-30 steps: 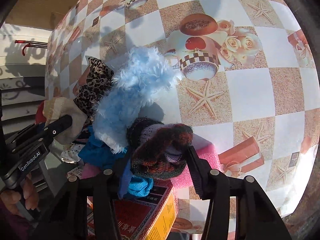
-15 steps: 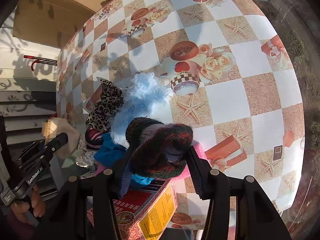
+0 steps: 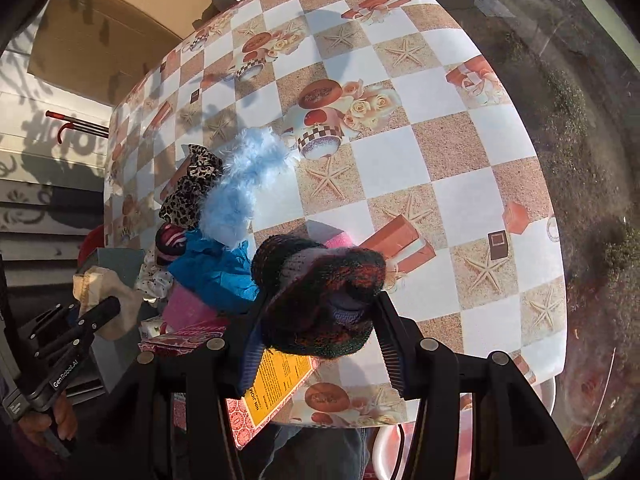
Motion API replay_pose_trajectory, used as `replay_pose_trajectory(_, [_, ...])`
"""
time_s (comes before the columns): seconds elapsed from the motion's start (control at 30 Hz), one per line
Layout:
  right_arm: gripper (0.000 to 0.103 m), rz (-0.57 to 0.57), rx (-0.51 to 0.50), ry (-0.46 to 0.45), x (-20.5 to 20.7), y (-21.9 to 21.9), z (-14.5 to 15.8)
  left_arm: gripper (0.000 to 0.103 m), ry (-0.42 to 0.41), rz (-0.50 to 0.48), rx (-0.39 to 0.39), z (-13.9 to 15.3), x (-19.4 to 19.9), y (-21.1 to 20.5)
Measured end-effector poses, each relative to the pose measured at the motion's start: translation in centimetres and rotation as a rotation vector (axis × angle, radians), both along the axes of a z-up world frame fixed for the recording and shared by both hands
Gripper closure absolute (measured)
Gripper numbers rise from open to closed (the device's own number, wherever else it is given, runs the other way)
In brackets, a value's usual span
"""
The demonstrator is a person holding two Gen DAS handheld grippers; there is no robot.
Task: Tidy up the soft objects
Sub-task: 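Grasp the beige knit hat with the left tool while the right tool grasps the dark striped glove, then carry both items over the white box and open both tools to drop them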
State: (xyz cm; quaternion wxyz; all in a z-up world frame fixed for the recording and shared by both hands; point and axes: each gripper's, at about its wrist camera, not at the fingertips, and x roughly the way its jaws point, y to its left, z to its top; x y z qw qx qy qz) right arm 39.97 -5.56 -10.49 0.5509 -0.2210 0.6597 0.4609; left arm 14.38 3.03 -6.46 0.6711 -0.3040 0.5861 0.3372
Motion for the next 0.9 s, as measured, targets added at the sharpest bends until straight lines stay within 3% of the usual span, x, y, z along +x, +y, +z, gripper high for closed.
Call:
replay_pose_trajectory(0.23, [0.051,-0.101,-0.038,-0.028,-2.3,-5.8,0.3,0.079,-0.057,-0.089,0.01,1.0,-2.6,-3.7])
replay_pose_trajectory(0.5, [0.051,-0.171,-0.067,-0.023,-8.0,-11.6,1.2,0.079,-0.122,-0.102,0.065,3.3,-7.7,-5.7])
replay_pose_trajectory(0.67, [0.05,-0.13,-0.043,-0.001,-12.8,-12.0,1.9,0.079,-0.128,-0.068,0.09,3.9,-11.1,-5.9])
replay_pose_trajectory(0.9, [0.05,0.073,0.029,-0.053,-19.4,-8.4,4.3,0.079,-0.107,0.043,0.137,4.5,-17.1,-5.6])
